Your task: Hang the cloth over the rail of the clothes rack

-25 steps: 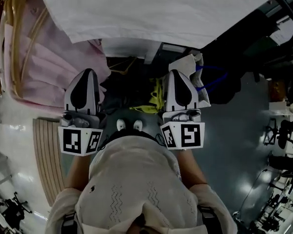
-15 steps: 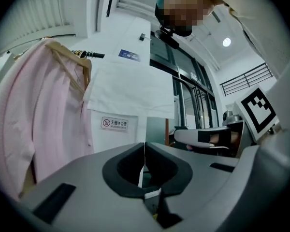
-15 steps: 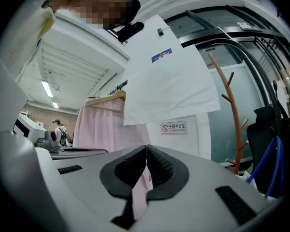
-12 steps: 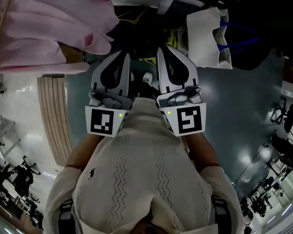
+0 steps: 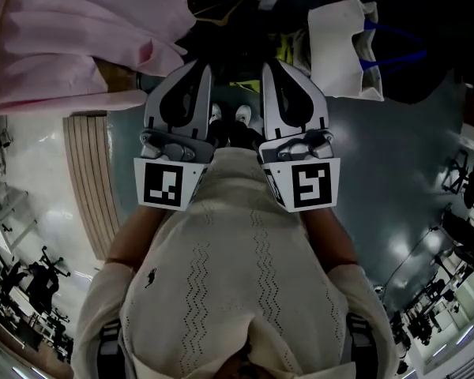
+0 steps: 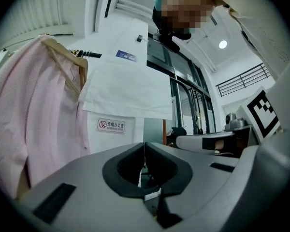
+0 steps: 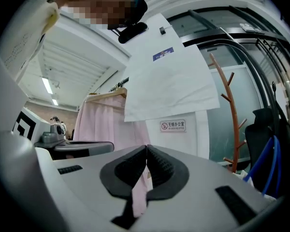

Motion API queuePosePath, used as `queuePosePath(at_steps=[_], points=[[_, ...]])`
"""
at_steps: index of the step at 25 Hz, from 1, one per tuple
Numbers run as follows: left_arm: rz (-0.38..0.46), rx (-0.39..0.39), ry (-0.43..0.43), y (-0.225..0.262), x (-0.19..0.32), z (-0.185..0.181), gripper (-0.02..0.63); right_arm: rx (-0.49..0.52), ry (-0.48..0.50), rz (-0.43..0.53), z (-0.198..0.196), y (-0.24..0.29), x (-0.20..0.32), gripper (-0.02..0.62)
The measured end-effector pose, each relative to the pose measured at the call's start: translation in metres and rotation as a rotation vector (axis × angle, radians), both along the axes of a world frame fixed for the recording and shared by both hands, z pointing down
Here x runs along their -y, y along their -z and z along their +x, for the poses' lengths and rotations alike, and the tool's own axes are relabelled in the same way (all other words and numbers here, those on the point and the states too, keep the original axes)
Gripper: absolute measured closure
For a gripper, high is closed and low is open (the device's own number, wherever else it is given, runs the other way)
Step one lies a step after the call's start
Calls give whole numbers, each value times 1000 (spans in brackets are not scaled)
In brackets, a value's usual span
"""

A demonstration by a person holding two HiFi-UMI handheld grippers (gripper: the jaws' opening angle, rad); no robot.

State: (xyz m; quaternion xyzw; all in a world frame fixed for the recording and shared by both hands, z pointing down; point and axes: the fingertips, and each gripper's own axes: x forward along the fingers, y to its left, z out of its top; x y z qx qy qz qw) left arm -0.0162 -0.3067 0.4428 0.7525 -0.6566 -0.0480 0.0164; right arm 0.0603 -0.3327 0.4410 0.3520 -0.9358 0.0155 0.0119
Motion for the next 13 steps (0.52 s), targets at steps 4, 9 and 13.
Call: queuePosePath(at_steps=[4, 9, 13], points=[[-14, -11, -12, -6, 1, 4, 594, -9, -8, -19, 4, -5, 2, 577], [-12, -8, -21, -5, 5, 4, 594, -26, -11, -32, 2, -12, 2, 577], [-13, -7, -9, -6, 6, -2, 594, -26, -5, -44, -2, -15, 1, 577]])
